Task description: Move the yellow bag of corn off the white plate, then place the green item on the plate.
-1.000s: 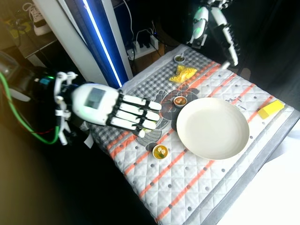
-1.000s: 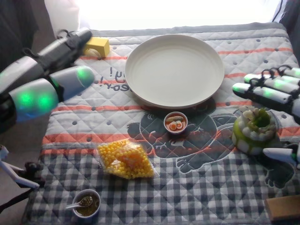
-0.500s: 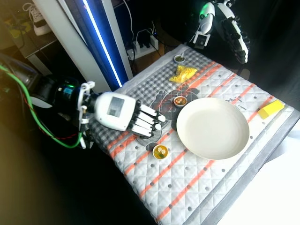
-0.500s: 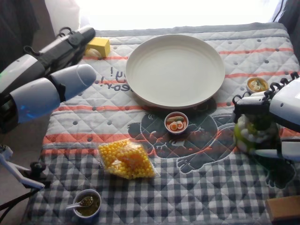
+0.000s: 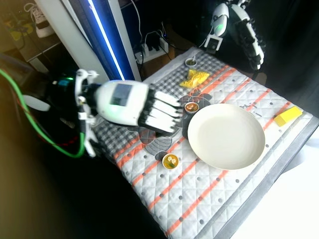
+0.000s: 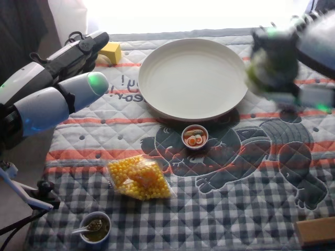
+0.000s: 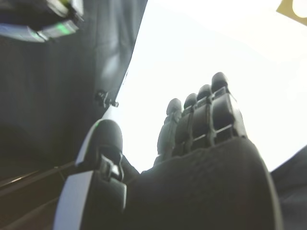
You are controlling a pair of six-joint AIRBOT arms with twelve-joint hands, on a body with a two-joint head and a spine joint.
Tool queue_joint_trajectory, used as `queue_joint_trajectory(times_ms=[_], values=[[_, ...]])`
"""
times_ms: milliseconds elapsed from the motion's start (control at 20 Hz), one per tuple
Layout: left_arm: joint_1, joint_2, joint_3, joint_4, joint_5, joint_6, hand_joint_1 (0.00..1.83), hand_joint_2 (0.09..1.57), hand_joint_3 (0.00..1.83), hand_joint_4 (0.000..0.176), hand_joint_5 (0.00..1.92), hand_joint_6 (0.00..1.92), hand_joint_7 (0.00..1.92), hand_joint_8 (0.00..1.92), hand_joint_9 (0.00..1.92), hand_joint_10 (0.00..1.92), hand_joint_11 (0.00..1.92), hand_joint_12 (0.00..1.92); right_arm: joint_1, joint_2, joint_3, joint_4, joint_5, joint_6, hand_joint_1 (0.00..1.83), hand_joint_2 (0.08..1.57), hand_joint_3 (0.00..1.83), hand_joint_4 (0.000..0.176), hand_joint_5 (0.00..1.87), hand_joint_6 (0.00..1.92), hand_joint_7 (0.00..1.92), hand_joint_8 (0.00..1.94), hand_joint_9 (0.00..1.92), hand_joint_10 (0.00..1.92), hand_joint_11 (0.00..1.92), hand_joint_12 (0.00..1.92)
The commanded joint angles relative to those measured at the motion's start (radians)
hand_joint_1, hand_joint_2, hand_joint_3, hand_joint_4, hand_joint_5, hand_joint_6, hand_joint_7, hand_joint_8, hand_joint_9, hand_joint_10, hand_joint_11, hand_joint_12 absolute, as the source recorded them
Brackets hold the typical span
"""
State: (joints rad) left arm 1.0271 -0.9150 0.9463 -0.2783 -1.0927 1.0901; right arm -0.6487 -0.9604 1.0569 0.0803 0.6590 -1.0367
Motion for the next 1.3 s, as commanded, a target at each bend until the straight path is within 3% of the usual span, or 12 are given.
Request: queue_joint_trajectory(times_ms=[0, 300, 400, 450, 550, 700, 750, 800, 900, 1050, 1150, 1250], values=[[-0.006, -0.004, 0.006, 0.004, -0.133, -0.012, 0.29, 1.36, 0.0, 0.02, 0.08, 0.0, 0.0, 0.0, 0.0, 0.0, 0.0, 0.07, 0.041, -0.037, 0.027, -0.023, 0.052, -0.003, 1.12, 1.33, 0.01, 0.0, 0.56, 1.53, 0.62, 1.67, 0.53, 1.77, 0.56, 1.92], [-0.012, -0.023, 0.02, 0.006, -0.104, -0.022, 0.37, 1.36, 0.0, 0.039, 0.1, 0.01, 0.0, 0.0, 0.0, 0.0, 0.02, 0.01, 0.183, -0.299, 0.287, -0.022, -0.241, -0.003, 1.11, 1.33, 0.0, 0.0, 0.61, 1.47, 0.62, 1.71, 0.66, 1.86, 0.77, 1.92], [-0.018, -0.031, 0.026, 0.009, -0.096, -0.027, 0.35, 1.36, 0.0, 0.053, 0.15, 0.0, 0.01, 0.0, 0.0, 0.0, 0.0, 0.23, 0.191, -0.371, 0.362, 0.002, -0.306, -0.003, 1.25, 1.28, 0.0, 0.0, 0.42, 1.13, 0.65, 1.53, 0.48, 1.53, 0.45, 1.92], [-0.02, -0.032, 0.027, 0.011, -0.092, -0.028, 0.32, 1.36, 0.0, 0.054, 0.15, 0.0, 0.02, 0.0, 0.0, 0.0, 0.0, 0.23, 0.191, -0.389, 0.38, 0.013, -0.324, -0.003, 1.22, 1.18, 0.0, 0.0, 0.32, 0.69, 0.39, 0.84, 0.25, 1.29, 0.09, 1.85], [-0.021, -0.033, 0.028, 0.012, -0.09, -0.031, 0.32, 1.35, 0.0, 0.061, 0.16, 0.0, 0.02, 0.0, 0.0, 0.0, 0.0, 0.29, 0.19, -0.402, 0.399, 0.025, -0.352, -0.003, 0.98, 1.1, 0.0, 0.025, 0.17, 0.15, 0.26, 0.16, 0.08, 0.8, 0.0, 1.56], [-0.021, -0.035, 0.031, 0.012, -0.096, -0.04, 0.36, 1.36, 0.0, 0.037, 0.19, 0.01, 0.04, 0.0, 0.0, 0.0, 0.0, 0.26, 0.19, -0.402, 0.381, 0.025, -0.351, -0.004, 0.84, 1.08, 0.0, 0.087, 0.0, 0.0, 0.0, 0.0, 0.0, 0.03, 0.0, 0.69], [-0.021, -0.035, 0.032, 0.012, -0.095, -0.042, 0.37, 1.37, 0.01, 0.045, 0.2, 0.01, 0.05, 0.0, 0.0, 0.0, 0.0, 0.26, 0.19, -0.397, 0.362, 0.025, -0.345, -0.004, 0.9, 1.08, 0.0, 0.107, 0.0, 0.0, 0.0, 0.0, 0.0, 0.0, 0.0, 0.31], [-0.021, -0.034, 0.031, 0.012, -0.098, -0.043, 0.38, 1.37, 0.0, 0.046, 0.21, 0.01, 0.06, 0.0, 0.0, 0.0, 0.0, 0.34, 0.194, -0.355, 0.33, 0.025, -0.327, -0.004, 0.93, 1.05, 0.0, 0.056, 0.0, 0.0, 0.0, 0.0, 0.0, 0.0, 0.0, 0.06], [-0.021, -0.032, 0.031, 0.01, -0.103, -0.045, 0.4, 1.37, 0.0, 0.052, 0.17, 0.0, 0.05, 0.0, 0.0, 0.0, 0.0, 0.27, 0.197, -0.273, 0.261, 0.025, -0.273, -0.004, 0.83, 1.05, 0.0, 0.05, 0.0, 0.0, 0.0, 0.0, 0.0, 0.0, 0.0, 0.0], [-0.018, -0.021, 0.024, 0.0, -0.129, -0.046, 0.39, 1.37, 0.0, 0.062, 0.12, 0.0, 0.01, 0.0, 0.0, 0.0, 0.0, 0.17, 0.197, -0.144, 0.126, 0.0, -0.147, -0.004, 0.67, 1.05, 0.0, 0.061, 0.0, 0.0, 0.0, 0.0, 0.0, 0.0, 0.03, 0.02], [-0.004, -0.007, 0.011, -0.015, -0.169, -0.046, 0.46, 1.37, 0.0, 0.034, 0.08, 0.0, 0.0, 0.0, 0.0, 0.0, 0.0, 0.04, 0.171, -0.021, 0.017, -0.013, -0.016, -0.004, 0.63, 1.12, 0.02, 0.124, 0.0, 0.0, 0.0, 0.0, 0.0, 0.0, 0.03, 0.03], [-0.003, 0.004, 0.007, -0.019, -0.202, -0.053, 0.48, 1.38, 0.0, 0.036, 0.05, 0.0, 0.0, 0.0, 0.0, 0.0, 0.0, 0.0, 0.133, 0.082, -0.067, -0.024, 0.109, -0.004, 0.68, 1.14, 0.0, 0.117, 0.0, 0.0, 0.0, 0.0, 0.0, 0.0, 0.0, 0.02]])
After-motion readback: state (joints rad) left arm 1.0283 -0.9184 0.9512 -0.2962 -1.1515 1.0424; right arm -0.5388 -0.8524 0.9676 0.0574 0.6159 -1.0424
